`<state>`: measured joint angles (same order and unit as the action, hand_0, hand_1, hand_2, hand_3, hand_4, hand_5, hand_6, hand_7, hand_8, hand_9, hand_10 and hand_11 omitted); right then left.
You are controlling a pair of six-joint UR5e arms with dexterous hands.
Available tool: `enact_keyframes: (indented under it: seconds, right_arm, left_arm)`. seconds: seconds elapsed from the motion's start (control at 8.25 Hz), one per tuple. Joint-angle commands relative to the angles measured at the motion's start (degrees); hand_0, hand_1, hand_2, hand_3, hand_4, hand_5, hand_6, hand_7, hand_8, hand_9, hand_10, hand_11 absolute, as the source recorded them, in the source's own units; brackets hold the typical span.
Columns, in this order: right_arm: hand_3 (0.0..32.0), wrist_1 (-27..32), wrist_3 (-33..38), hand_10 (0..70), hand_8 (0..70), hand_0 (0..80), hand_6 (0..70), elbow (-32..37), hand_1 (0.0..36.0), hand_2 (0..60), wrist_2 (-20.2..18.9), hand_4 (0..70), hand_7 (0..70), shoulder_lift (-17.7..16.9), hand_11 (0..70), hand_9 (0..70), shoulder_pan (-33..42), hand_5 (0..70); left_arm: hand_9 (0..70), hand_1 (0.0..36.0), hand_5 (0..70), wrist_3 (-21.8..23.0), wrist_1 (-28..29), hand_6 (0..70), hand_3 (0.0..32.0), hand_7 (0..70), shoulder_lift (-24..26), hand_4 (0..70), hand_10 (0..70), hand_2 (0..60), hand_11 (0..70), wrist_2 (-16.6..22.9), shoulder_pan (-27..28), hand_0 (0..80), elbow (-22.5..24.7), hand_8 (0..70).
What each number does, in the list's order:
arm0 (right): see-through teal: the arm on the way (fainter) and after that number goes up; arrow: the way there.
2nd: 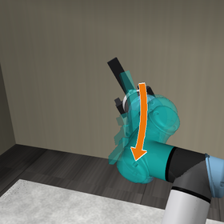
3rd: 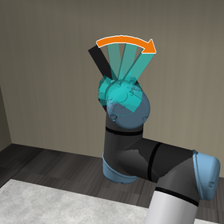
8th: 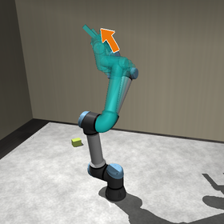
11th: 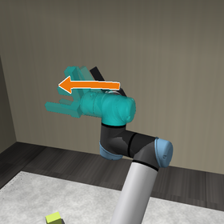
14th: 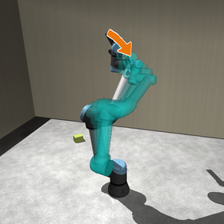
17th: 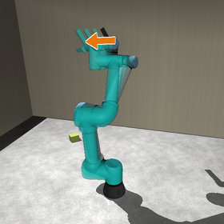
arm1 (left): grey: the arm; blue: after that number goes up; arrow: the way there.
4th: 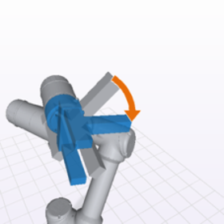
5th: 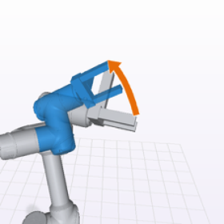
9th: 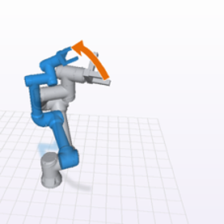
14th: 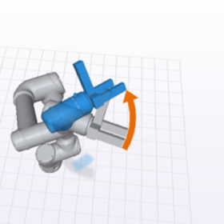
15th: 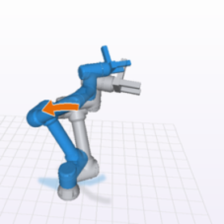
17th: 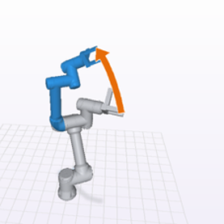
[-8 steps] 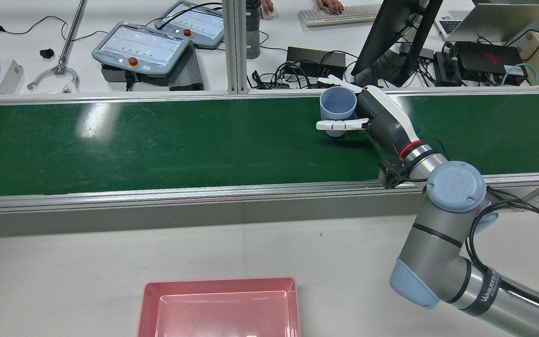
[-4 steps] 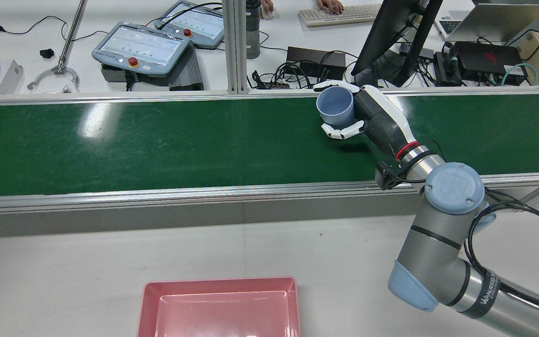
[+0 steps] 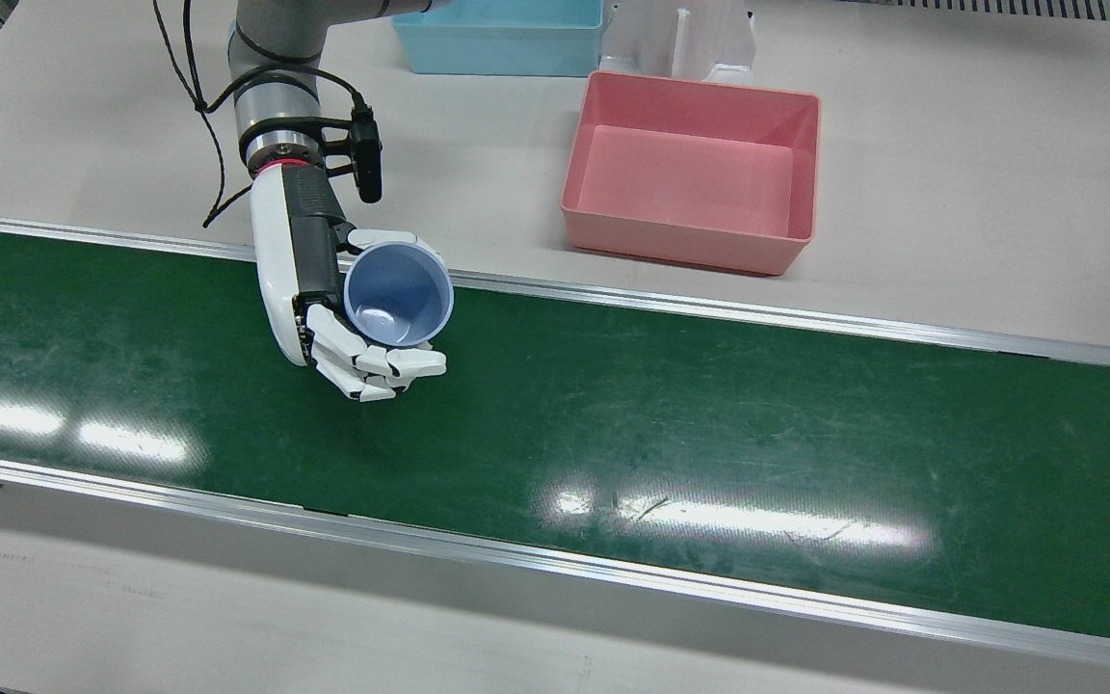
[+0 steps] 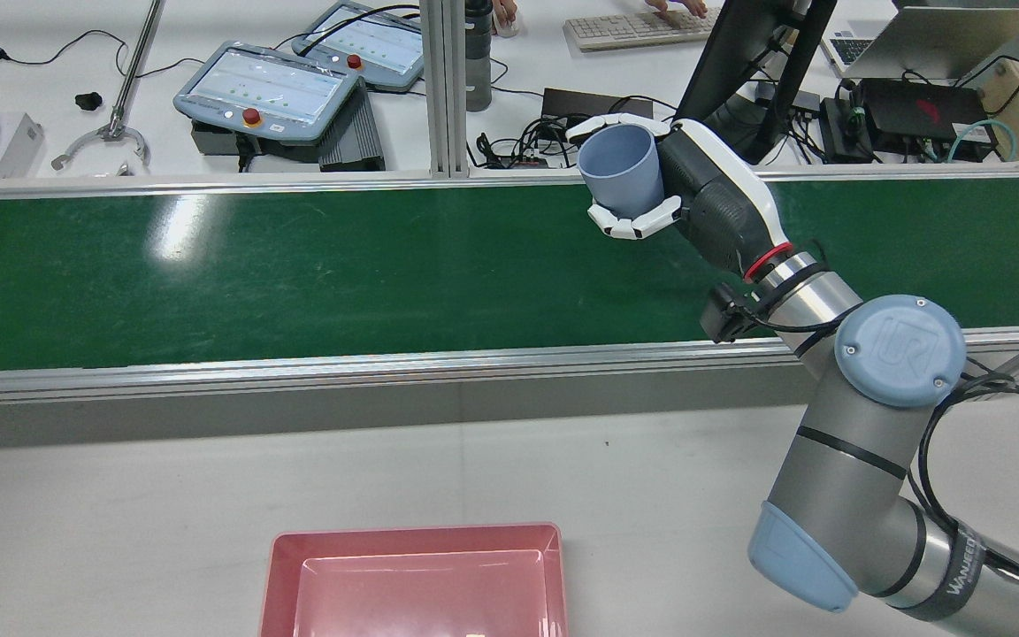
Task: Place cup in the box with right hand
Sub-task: 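Carry the held cup toward the robot and over the pink tray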
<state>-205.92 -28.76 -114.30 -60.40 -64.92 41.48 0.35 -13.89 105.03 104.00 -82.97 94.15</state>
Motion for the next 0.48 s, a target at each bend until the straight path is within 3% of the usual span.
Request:
enact_keyframes:
  seconds: [0.0, 0.12, 0.24, 0.36]
  right_arm:
    - [0.0, 0.0, -5.5, 45.5, 50.5, 76.8, 32.6, -10.0, 36.0, 60.0, -0.6, 5.1, 70.0, 0.9, 67.6, 61.3, -5.9, 25.2]
    - [0.0, 0.1, -9.9, 45.4, 47.8, 80.0, 31.8, -12.2, 36.0, 60.0, -0.4, 7.0, 70.0, 1.1, 67.7, 61.4, -12.1, 25.1]
    - [0.0, 0.2, -13.3, 44.9, 44.5, 79.7, 31.0, -12.9, 36.0, 60.0, 0.1, 2.3, 70.0, 1.0, 67.4, 60.3, -17.4, 24.9]
    - [0.0, 0.2, -14.6, 44.4, 41.7, 80.0, 30.4, -12.8, 36.0, 60.0, 0.1, 3.4, 70.0, 0.8, 67.0, 59.4, -21.3, 24.7]
  left_arm:
    - [0.0, 0.0, 0.0, 0.0, 0.0, 0.0, 0.0, 0.0, 0.0, 0.0, 0.0, 0.0, 0.0, 0.0, 0.0, 0.0, 0.0, 0.0]
    - [0.0, 0.0, 0.0, 0.0, 0.0, 0.0, 0.0, 0.0, 0.0, 0.0, 0.0, 0.0, 0.0, 0.0, 0.0, 0.0, 0.0, 0.0]
    - [0.0, 0.0, 0.0, 0.0, 0.0, 0.0, 0.0, 0.0, 0.0, 0.0, 0.0, 0.0, 0.0, 0.0, 0.0, 0.0, 0.0, 0.0]
    - [0.0, 0.0, 0.0, 0.0, 0.0, 0.0, 0.0, 0.0, 0.0, 0.0, 0.0, 0.0, 0.0, 0.0, 0.0, 0.0, 0.1, 0.0]
